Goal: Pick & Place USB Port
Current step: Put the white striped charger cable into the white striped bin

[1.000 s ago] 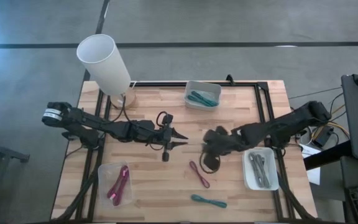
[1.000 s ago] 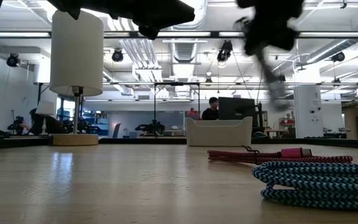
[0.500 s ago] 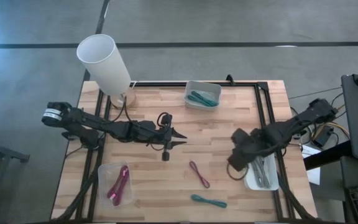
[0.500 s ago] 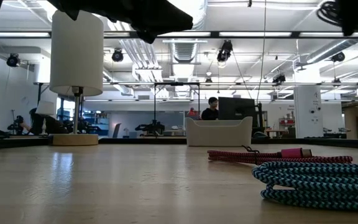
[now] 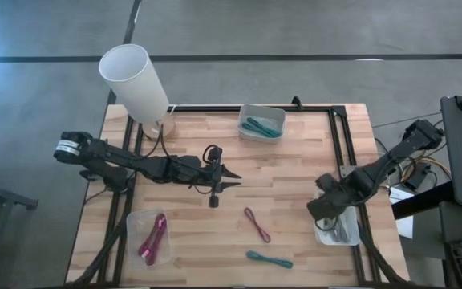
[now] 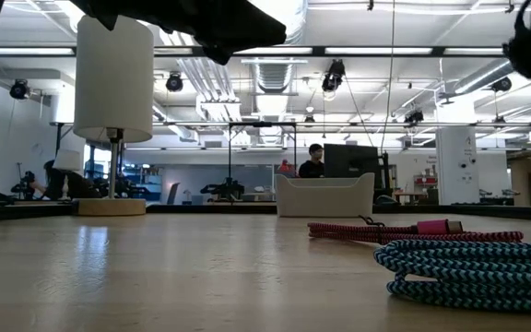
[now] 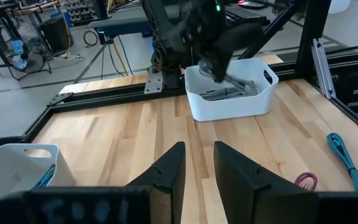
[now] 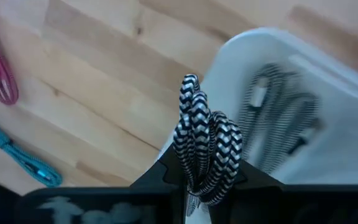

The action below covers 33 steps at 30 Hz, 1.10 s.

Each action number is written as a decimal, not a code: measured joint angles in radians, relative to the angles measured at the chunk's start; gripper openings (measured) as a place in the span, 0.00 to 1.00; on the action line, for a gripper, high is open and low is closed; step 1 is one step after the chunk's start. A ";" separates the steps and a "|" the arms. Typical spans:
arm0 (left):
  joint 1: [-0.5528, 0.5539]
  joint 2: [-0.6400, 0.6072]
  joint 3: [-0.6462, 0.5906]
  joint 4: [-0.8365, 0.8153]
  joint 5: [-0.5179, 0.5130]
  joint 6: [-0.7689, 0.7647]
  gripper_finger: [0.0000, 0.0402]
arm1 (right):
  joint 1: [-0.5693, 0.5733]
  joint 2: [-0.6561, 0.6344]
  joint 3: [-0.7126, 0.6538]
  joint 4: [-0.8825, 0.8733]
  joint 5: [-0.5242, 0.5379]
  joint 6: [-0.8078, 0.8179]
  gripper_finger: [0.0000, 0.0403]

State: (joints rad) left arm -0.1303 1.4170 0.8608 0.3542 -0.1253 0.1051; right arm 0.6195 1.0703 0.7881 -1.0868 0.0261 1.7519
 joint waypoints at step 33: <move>0.000 0.001 0.000 0.000 -0.004 0.000 0.22 | 0.017 -0.007 -0.297 0.257 -0.052 0.082 0.19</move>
State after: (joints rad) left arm -0.1303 1.4178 0.8608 0.3542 -0.1291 0.1051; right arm 0.6369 1.0630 0.4908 -0.8299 -0.0261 1.8339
